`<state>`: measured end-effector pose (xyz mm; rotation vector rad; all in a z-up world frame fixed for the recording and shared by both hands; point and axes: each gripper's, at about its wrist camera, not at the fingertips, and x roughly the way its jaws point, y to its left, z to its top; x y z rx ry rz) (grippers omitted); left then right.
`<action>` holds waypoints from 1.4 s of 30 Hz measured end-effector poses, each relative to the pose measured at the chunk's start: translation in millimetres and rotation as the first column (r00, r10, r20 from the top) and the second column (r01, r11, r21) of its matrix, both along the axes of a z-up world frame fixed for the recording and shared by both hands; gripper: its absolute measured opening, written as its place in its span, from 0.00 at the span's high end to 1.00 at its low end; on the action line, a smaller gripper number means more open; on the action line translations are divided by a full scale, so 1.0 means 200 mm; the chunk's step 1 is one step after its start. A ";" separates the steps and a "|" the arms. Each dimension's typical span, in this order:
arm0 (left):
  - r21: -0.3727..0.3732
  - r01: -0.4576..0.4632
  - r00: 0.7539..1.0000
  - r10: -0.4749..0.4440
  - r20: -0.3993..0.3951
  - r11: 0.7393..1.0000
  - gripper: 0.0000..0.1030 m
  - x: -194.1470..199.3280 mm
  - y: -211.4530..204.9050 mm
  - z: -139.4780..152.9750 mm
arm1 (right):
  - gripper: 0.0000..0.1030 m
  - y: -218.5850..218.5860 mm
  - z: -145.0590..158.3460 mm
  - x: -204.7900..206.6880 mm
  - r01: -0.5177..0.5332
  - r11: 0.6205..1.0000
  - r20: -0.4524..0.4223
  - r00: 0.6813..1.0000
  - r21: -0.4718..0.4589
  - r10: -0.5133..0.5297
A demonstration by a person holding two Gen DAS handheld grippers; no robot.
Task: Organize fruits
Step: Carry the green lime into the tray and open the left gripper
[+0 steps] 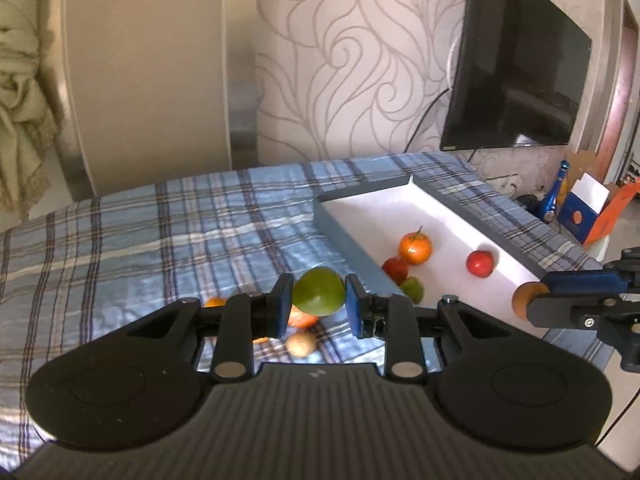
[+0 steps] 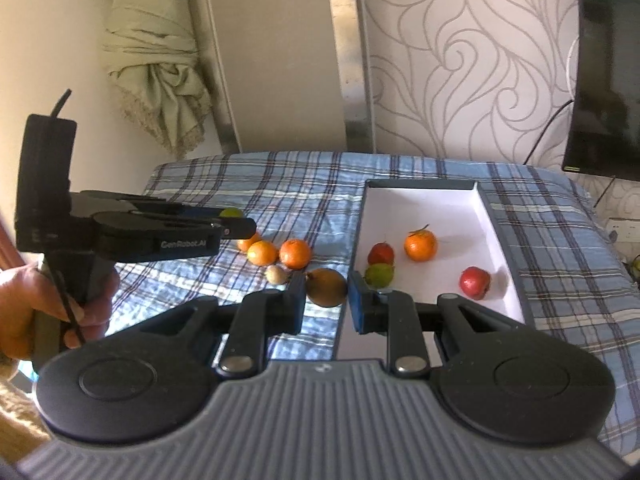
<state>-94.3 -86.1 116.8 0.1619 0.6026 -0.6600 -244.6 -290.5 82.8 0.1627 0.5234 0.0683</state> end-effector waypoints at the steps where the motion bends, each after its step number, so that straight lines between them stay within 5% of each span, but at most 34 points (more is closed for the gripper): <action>1: 0.000 0.008 1.000 -0.008 -0.001 1.000 0.69 0.00 -0.01 0.00 | 0.75 -0.01 0.00 0.00 0.006 1.000 0.000 1.000 0.002 -0.006; 42: 0.014 0.215 0.977 -0.215 -0.017 0.977 0.69 -0.05 -0.64 -0.09 | 0.75 -0.23 -0.05 -0.17 0.163 0.987 -0.037 0.986 -0.009 -0.163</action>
